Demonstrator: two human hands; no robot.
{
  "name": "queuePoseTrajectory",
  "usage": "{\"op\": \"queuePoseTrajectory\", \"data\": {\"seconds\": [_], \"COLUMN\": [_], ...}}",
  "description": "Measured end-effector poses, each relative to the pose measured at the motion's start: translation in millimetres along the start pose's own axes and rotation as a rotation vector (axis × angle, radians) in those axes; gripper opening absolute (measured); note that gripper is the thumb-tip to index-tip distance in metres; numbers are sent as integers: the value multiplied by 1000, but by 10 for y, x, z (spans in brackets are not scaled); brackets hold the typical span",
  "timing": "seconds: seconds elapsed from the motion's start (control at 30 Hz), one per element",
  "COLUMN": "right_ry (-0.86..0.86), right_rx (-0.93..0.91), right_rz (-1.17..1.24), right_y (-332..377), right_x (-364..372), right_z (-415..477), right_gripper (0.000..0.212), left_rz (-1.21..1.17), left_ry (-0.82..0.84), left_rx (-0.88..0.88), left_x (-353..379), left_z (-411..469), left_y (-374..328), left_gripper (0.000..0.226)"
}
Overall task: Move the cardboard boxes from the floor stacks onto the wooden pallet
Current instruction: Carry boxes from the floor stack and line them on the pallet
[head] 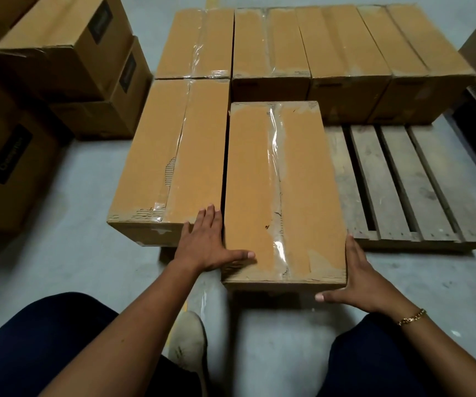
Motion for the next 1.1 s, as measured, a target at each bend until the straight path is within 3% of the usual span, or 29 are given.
{"op": "queuePoseTrajectory", "data": {"seconds": [0.17, 0.43, 0.8, 1.1], "right_ry": [-105, -132, -157, -169], "right_rx": [-44, -70, -94, -102], "right_rz": [-58, -12, 36, 80], "right_y": [144, 313, 393, 436], "right_x": [-86, -172, -301, -398], "right_z": [80, 384, 608, 765], "right_gripper": [153, 154, 153, 155], "left_rz": [-4, 63, 202, 88], "left_ry": [-60, -111, -270, -370], "left_rx": [-8, -14, -4, -78], "left_x": [-10, -13, -9, -99], "left_z": [-5, -27, -20, 0], "left_y": [-13, 13, 97, 221], "left_gripper": [140, 151, 120, 103]}}
Point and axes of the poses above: each hand's wrist, its own z-axis towards the middle knuckle, its own x-axis out of the palm, y = z × x, the point moved 10 cm from there along z, towards the middle knuckle, and after that the axes turned 15 degrees about z, right-handed, at the moved point
